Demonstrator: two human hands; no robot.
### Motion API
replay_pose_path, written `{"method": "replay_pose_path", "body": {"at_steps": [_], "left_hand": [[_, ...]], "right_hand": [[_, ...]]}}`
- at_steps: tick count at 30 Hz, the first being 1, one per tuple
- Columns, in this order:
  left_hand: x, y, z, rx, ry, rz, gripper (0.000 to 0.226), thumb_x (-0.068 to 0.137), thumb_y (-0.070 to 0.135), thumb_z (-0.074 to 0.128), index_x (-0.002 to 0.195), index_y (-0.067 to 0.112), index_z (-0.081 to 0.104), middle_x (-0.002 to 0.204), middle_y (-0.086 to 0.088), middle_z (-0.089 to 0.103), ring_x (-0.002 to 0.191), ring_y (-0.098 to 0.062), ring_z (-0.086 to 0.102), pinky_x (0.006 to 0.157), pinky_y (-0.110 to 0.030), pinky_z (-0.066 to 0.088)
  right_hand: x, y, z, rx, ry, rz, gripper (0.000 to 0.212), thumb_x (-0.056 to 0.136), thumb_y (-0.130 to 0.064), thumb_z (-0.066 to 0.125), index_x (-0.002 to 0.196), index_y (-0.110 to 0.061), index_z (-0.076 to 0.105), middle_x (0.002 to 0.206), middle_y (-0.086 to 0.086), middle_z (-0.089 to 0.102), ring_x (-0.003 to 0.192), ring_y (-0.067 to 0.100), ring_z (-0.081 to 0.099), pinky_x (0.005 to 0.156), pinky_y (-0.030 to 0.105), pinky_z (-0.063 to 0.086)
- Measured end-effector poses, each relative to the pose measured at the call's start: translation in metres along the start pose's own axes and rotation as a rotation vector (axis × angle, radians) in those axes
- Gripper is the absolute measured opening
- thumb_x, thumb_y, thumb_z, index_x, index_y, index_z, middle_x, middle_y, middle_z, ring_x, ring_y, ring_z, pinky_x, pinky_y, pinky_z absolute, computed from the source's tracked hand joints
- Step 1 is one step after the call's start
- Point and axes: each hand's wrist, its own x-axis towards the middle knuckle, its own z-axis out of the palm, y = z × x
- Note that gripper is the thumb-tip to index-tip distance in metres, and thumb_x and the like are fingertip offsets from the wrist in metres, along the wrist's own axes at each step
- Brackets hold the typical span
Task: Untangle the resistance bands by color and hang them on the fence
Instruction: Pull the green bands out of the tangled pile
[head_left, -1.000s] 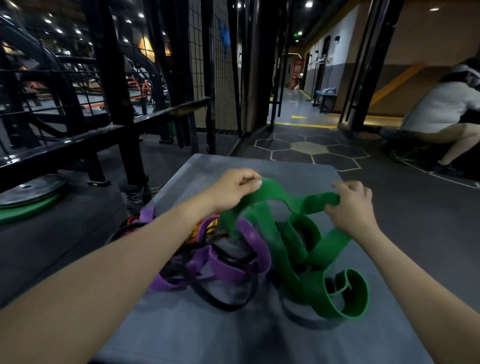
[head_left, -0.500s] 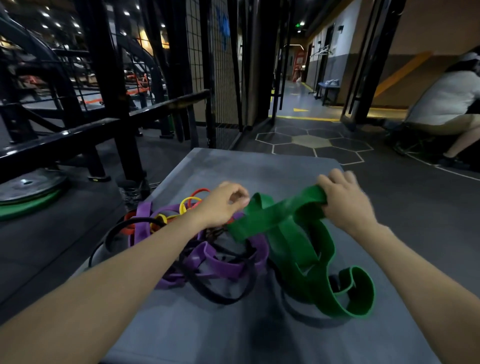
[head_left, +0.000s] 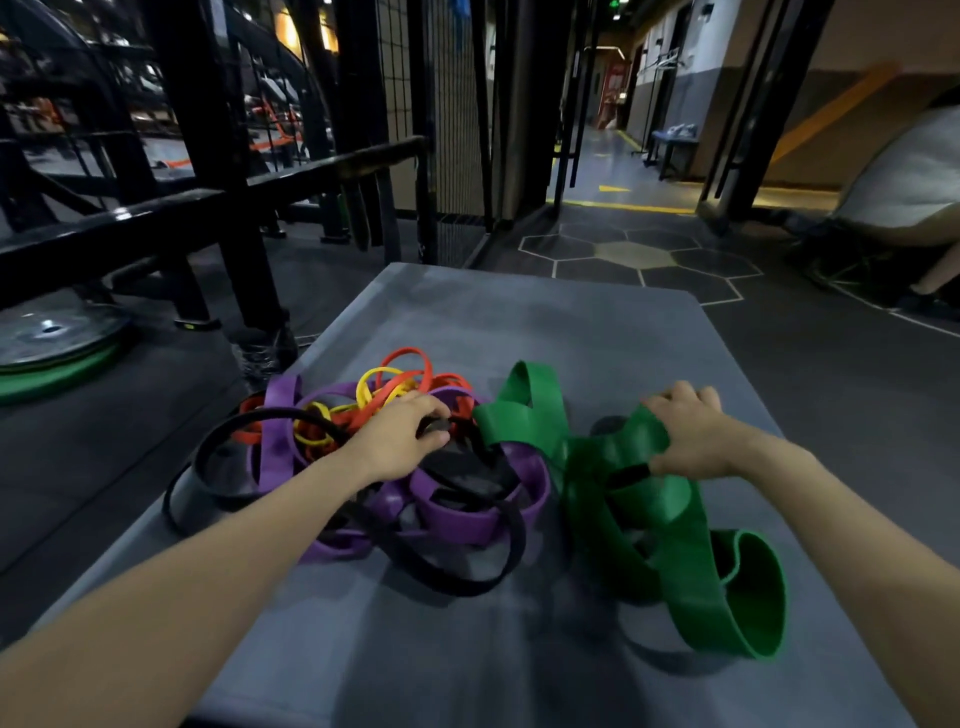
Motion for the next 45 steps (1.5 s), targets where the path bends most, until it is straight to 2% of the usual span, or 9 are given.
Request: {"method": "replay_pose_path", "body": {"at_steps": [4,8,14,19,22,25,29,34,45], "left_hand": [[-0.02,0.0,-0.001,-0.055,0.036,0.04,0.02,0.09,0.019,0.059,0.108,0.013,0.064,0.111,-0.003,0.063,0.106,-0.018,0.056,0.088,-0.022,0.039],[-0.049,-0.005,0.0,-0.015,0.006,0.091,0.029,0.089,0.025,0.06,0.116,0.015,0.06,0.117,-0.002,0.058,0.113,-0.017,0.053,0.1,-0.027,0.039],[-0.103,-0.018,0.0,0.041,-0.023,0.128,0.072,0.064,0.066,0.063,0.119,0.022,0.046,0.116,0.009,0.044,0.109,-0.008,0.047,0.095,-0.03,0.042],[-0.109,-0.015,0.008,0.324,-0.07,0.186,0.041,0.078,0.052,0.062,0.104,0.02,0.058,0.107,0.002,0.057,0.105,-0.017,0.053,0.087,-0.03,0.039],[-0.108,-0.014,-0.01,0.005,0.034,0.151,0.045,0.079,0.058,0.047,0.088,0.017,0.063,0.085,0.002,0.061,0.082,-0.008,0.057,0.075,-0.028,0.044],[-0.099,-0.019,-0.047,-0.167,0.252,0.076,0.019,0.09,0.029,0.057,0.078,0.015,0.058,0.063,0.007,0.049,0.063,0.004,0.049,0.059,-0.014,0.035],[-0.074,-0.044,-0.09,-0.134,0.529,-0.194,0.028,0.096,0.023,0.048,0.07,0.012,0.043,0.062,0.003,0.042,0.071,-0.021,0.044,0.06,-0.027,0.022],[-0.064,-0.076,-0.081,-0.009,0.298,-0.292,0.037,0.095,0.032,0.048,0.064,0.014,0.04,0.068,-0.013,0.048,0.075,-0.035,0.053,0.062,-0.03,0.028],[-0.111,-0.08,-0.059,-0.2,0.016,-0.304,0.04,0.079,0.058,0.059,0.077,0.019,0.051,0.069,0.005,0.054,0.063,-0.002,0.051,0.063,-0.014,0.04]], "right_hand": [[-0.008,-0.042,0.005,0.064,0.292,-0.316,0.054,0.081,-0.023,0.061,0.132,-0.022,0.046,0.132,0.005,0.038,0.119,0.027,0.032,0.103,0.029,0.027],[-0.01,-0.082,0.045,0.106,0.126,-0.58,0.051,0.075,-0.017,0.066,0.125,-0.018,0.056,0.127,0.003,0.047,0.115,0.024,0.04,0.102,0.025,0.028],[-0.01,-0.105,0.065,0.283,0.243,-0.535,0.022,0.075,-0.018,0.062,0.093,-0.006,0.066,0.098,0.011,0.063,0.095,0.03,0.056,0.085,0.039,0.045],[-0.012,-0.124,0.046,0.56,0.371,-0.42,0.006,0.079,-0.008,0.064,0.084,-0.004,0.062,0.079,0.013,0.064,0.079,0.028,0.06,0.068,0.035,0.038],[-0.011,-0.12,0.047,0.469,0.338,-0.41,0.012,0.079,-0.013,0.067,0.089,-0.007,0.065,0.088,0.013,0.069,0.087,0.031,0.062,0.069,0.034,0.042],[-0.013,-0.112,0.051,0.428,0.282,-0.365,0.018,0.078,-0.021,0.071,0.094,-0.013,0.067,0.092,0.01,0.07,0.091,0.029,0.062,0.075,0.033,0.045],[-0.013,-0.109,0.055,0.251,0.277,-0.316,0.021,0.081,-0.025,0.067,0.1,-0.017,0.067,0.103,0.008,0.066,0.102,0.028,0.055,0.082,0.033,0.043],[-0.013,-0.128,0.056,0.084,0.299,-0.458,0.051,0.075,-0.022,0.065,0.125,-0.019,0.055,0.12,0.006,0.054,0.111,0.028,0.046,0.096,0.033,0.04],[-0.015,-0.22,0.079,-0.205,0.252,-0.507,0.058,0.083,-0.052,0.055,0.133,-0.025,0.04,0.135,0.018,0.033,0.123,0.033,0.035,0.102,0.043,0.028]]}}
